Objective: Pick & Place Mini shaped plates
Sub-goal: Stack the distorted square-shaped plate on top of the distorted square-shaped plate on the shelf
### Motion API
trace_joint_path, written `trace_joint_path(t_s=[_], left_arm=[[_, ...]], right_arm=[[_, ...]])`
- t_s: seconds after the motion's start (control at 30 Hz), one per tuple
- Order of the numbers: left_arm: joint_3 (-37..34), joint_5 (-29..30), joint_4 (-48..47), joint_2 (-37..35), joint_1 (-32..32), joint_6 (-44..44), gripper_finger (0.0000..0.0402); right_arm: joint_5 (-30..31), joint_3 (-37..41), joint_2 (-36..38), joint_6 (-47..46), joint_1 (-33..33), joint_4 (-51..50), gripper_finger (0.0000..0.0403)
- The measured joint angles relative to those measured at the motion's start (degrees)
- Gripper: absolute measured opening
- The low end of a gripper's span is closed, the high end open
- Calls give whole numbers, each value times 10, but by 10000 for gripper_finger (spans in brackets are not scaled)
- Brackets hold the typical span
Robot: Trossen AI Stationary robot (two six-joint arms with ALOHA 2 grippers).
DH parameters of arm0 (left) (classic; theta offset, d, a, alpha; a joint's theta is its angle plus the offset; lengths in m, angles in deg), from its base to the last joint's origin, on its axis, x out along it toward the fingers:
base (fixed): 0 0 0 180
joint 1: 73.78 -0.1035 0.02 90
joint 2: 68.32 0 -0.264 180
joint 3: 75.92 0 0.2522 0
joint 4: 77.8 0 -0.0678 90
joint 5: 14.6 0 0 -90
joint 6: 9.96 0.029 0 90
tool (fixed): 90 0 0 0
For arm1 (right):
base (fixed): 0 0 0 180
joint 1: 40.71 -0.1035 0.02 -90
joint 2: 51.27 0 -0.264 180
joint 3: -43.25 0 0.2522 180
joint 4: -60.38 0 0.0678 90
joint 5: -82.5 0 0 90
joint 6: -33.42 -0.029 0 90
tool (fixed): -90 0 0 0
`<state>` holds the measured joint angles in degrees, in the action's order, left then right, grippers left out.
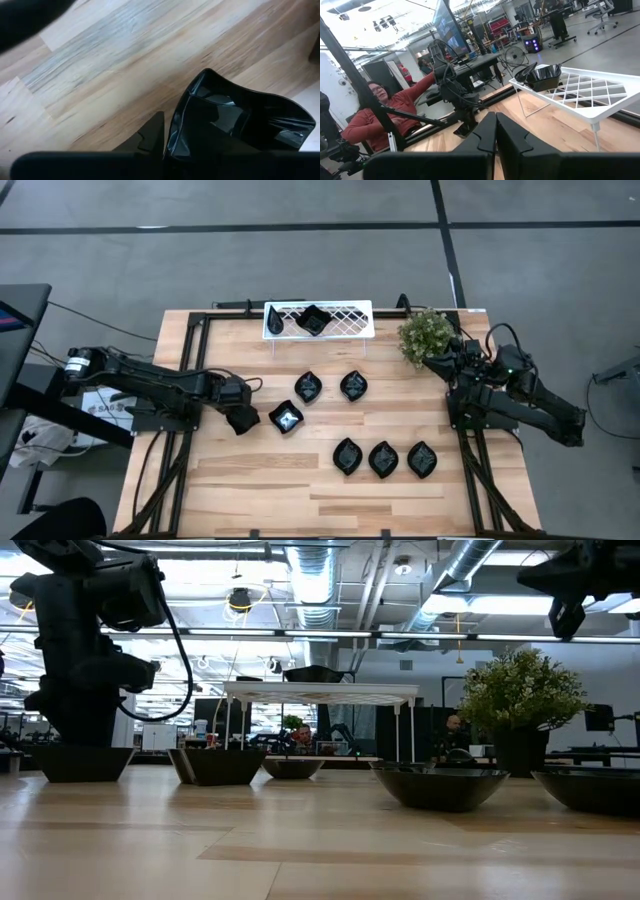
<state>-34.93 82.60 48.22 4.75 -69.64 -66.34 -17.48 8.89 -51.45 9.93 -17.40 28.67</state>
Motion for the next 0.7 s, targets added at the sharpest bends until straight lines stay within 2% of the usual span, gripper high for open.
trace_joint_path(t_s=[0.3, 0.53, 0.7], left_arm=[[1, -10, -2, -1, 0, 4, 9], [0, -38, -11, -11, 0, 6, 7], [0, -47, -33, -65, 0, 6, 6]], right_arm=[[0, 0, 0, 0, 0, 0, 6], [0, 0, 0, 0, 0, 0, 6], [0, 0, 0, 0, 0, 0, 6]])
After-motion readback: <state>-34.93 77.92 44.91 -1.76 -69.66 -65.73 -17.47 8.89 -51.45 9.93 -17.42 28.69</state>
